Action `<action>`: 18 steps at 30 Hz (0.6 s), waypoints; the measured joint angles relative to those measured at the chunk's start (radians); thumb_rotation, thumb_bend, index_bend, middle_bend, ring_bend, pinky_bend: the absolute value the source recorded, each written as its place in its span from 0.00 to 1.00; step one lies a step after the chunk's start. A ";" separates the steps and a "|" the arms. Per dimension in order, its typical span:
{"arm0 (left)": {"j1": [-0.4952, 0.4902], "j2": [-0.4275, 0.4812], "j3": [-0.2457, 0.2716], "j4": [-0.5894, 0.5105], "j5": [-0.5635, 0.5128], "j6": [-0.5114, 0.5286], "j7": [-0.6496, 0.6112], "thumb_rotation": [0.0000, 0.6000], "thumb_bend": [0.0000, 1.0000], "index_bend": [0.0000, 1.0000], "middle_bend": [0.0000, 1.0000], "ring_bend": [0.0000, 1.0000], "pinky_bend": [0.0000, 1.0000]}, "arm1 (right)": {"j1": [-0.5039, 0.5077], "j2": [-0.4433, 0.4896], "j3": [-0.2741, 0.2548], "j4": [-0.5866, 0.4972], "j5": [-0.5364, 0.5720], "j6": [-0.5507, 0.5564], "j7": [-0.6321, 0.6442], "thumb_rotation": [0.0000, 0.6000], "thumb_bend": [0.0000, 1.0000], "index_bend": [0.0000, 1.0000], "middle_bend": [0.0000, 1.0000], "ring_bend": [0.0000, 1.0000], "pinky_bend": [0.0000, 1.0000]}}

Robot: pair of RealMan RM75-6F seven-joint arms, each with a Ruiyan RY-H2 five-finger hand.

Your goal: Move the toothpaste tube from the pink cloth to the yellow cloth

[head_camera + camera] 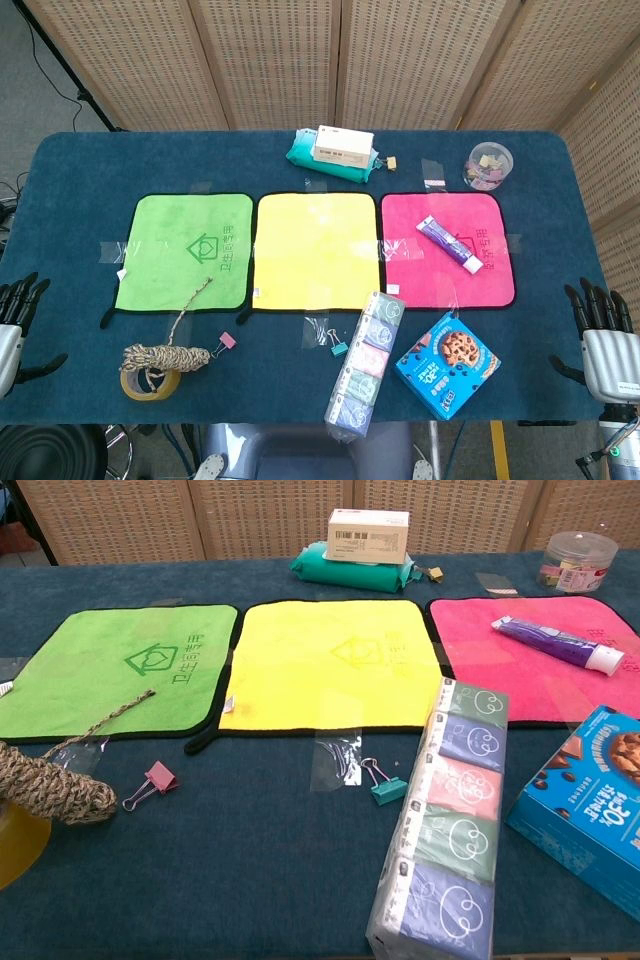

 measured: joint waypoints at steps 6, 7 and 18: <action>0.000 0.000 -0.005 -0.002 -0.004 0.002 0.004 1.00 0.00 0.00 0.00 0.00 0.00 | 0.003 0.010 -0.002 -0.011 0.003 -0.018 0.035 1.00 0.00 0.00 0.00 0.00 0.00; 0.000 -0.001 -0.006 -0.001 -0.005 0.003 0.004 1.00 0.00 0.00 0.00 0.00 0.00 | 0.005 0.011 -0.002 -0.013 0.004 -0.025 0.044 1.00 0.00 0.00 0.00 0.00 0.00; -0.005 -0.008 -0.015 0.000 -0.021 -0.009 0.012 1.00 0.00 0.00 0.00 0.00 0.00 | 0.093 0.044 0.023 -0.027 0.070 -0.235 0.224 1.00 0.00 0.00 0.00 0.00 0.00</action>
